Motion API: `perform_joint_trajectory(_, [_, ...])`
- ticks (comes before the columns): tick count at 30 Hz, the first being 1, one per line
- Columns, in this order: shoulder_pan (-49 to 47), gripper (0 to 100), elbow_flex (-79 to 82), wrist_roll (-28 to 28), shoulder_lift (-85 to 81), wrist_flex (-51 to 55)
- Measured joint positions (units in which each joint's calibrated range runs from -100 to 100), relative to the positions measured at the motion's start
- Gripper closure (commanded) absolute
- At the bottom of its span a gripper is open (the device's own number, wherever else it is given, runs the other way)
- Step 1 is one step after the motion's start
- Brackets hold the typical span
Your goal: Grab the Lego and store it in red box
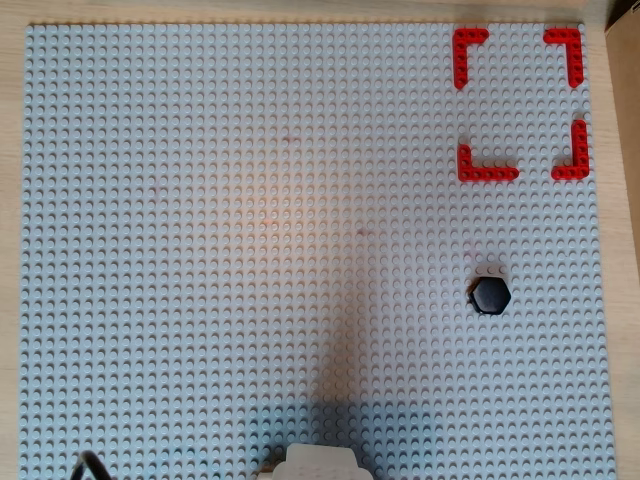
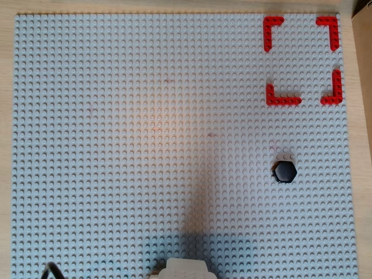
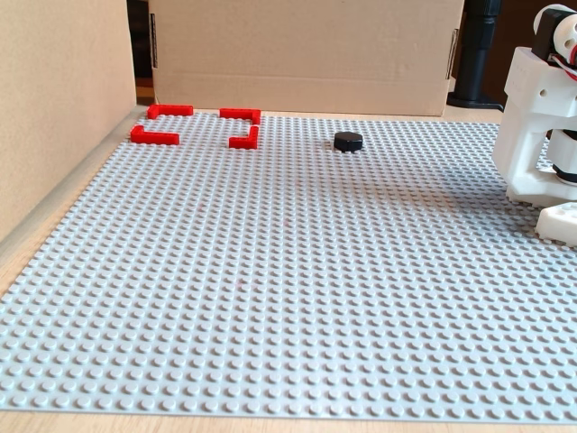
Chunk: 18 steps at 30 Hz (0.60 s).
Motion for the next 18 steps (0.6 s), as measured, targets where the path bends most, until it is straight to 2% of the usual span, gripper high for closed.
perform_joint_trajectory(5, [0.0, 88, 0.2, 0.0, 0.0, -1.8])
perform_joint_trajectory(12, [0.0, 88, -0.7, 0.8, 8.5, -3.5])
perform_joint_trajectory(18, [0.0, 88, -9.8, 0.9, 19.9, -1.2])
